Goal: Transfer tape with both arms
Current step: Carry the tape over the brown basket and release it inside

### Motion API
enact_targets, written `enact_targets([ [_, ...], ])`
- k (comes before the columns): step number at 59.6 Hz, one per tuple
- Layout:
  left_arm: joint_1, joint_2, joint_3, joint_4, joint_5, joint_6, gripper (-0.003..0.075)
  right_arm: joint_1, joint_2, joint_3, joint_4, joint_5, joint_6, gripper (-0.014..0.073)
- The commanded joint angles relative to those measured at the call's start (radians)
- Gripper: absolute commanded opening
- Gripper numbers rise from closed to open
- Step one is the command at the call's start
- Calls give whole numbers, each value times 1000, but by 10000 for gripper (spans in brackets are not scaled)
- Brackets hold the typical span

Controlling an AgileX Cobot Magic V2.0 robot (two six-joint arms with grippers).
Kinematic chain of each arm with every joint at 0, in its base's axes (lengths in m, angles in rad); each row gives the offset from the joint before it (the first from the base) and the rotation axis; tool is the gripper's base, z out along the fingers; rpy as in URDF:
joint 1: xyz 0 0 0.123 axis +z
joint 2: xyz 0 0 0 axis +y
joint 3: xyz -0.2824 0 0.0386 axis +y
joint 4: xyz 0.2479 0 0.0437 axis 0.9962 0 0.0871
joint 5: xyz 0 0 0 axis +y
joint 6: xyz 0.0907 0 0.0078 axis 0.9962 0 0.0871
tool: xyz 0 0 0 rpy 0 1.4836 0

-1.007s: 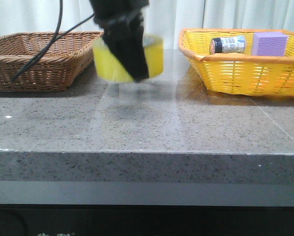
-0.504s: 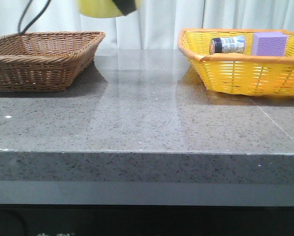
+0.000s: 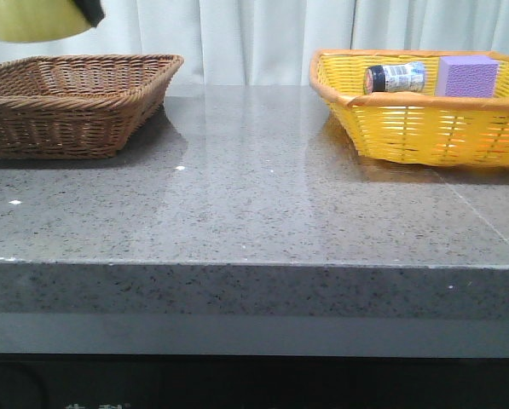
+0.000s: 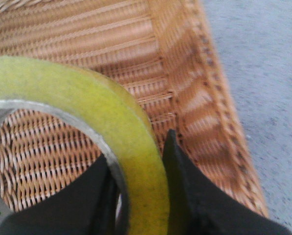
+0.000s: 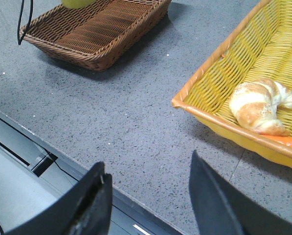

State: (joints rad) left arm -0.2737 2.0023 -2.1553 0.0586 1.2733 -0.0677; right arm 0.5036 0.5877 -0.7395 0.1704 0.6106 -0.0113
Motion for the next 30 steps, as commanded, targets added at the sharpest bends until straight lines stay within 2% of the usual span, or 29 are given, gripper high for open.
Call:
enact_targets([
  [1, 8, -37, -36, 1, -1, -31, 117, -3, 0, -28, 8, -79, -7, 393],
  [30, 11, 123, -36, 13, -17, -60, 117, -3, 0, -28, 8, -79, -7, 393],
])
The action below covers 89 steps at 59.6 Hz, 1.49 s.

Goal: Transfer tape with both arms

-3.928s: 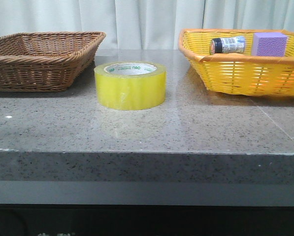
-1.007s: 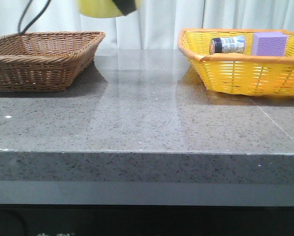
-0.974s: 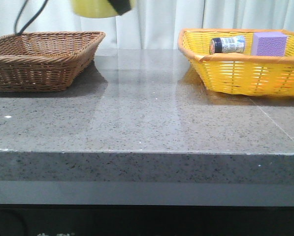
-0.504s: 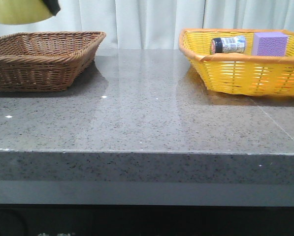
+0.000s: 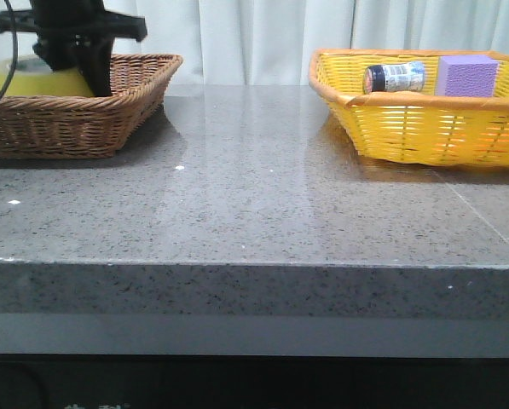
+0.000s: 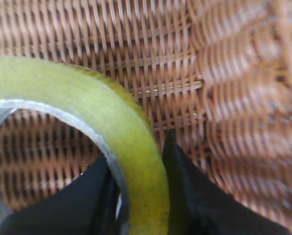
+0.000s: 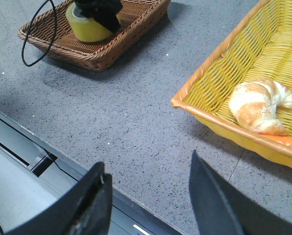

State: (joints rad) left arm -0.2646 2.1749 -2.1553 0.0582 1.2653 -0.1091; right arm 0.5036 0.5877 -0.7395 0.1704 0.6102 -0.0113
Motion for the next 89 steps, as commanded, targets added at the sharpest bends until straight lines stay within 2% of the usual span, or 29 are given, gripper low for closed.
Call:
enact_targets([
  [1, 2, -46, -36, 14, -9, -23, 117, -3, 0, -28, 8, -78, -7, 393],
  [9, 2, -36, -38, 30, -16, -47, 154, -3, 0, -28, 8, -78, -7, 393],
  [24, 2, -36, -66, 31, 6, -52, 423, -3, 0, -28, 8, -78, -7, 393],
  [43, -9, -119, -118, 27, 18, -38, 421, -3, 0, -28, 8, -78, -7, 393],
  [68, -78, -348, -106, 6, 18, 6, 421, -3, 0, -28, 8, -79, -7, 393],
  [79, -85, -496, 5, -169, 18, 97, 421, -3, 0, -28, 8, -79, -7, 393],
  [89, -85, -621, 189, -177, -5, 109, 421, -3, 0, -28, 8, -79, -7, 393],
])
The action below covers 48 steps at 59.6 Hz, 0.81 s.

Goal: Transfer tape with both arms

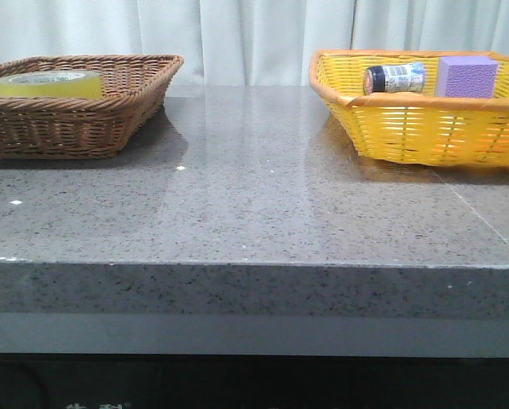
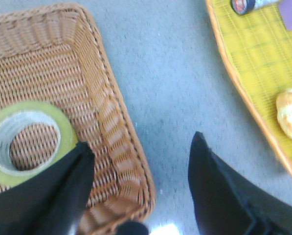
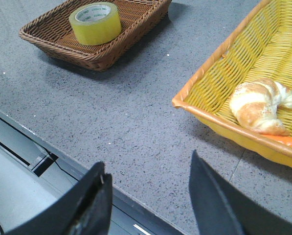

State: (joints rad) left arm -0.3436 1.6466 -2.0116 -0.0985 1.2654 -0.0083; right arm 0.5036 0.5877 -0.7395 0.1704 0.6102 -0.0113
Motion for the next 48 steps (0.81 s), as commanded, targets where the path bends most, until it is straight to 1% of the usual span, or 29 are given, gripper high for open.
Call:
enact_targets([
  [1, -6, -104, 62, -20, -10, 8, 421, -3, 0, -28, 8, -79, -7, 393],
  [11, -6, -270, 272, -25, -84, 35, 421, -3, 0, -28, 8, -79, -7, 393],
  [23, -6, -476, 529, -79, -156, 89, 421, -3, 0, -28, 8, -79, -7, 393],
  [41, -6, -829, 902, -87, -334, 126, 421, -3, 0, -28, 8, -79, -7, 393],
  [48, -6, -932, 1023, -119, -387, 134, 421, -3, 0, -28, 8, -79, -7, 393],
])
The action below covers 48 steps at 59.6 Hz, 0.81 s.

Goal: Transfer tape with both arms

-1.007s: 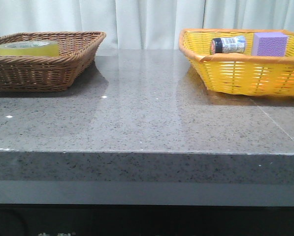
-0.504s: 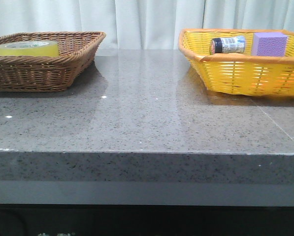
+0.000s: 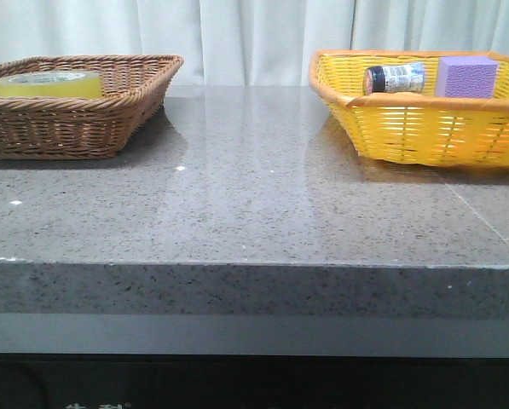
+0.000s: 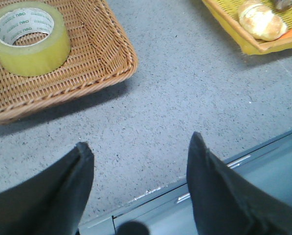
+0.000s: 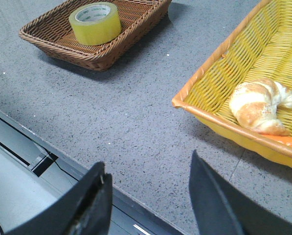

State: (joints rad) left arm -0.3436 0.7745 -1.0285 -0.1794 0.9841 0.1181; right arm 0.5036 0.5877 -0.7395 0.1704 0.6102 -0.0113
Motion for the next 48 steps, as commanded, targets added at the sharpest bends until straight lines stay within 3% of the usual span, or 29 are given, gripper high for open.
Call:
enact_targets([
  [1, -6, -75, 59, -41, -113, 8, 421, -3, 0, -28, 8, -79, -7, 393],
  [12, -6, -161, 180, -58, -167, 85, 421, -3, 0, -28, 8, -79, -7, 393],
  [29, -6, -166, 220, -58, -230, 87, 420, -3, 0, -28, 8, -79, -7, 388],
  [35, -6, -166, 221, -58, -251, 87, 369, -3, 0, -28, 8, -74, -7, 290],
  [48, -6, -166, 221, -56, -278, 87, 97, -3, 0, -28, 8, -43, -7, -22],
])
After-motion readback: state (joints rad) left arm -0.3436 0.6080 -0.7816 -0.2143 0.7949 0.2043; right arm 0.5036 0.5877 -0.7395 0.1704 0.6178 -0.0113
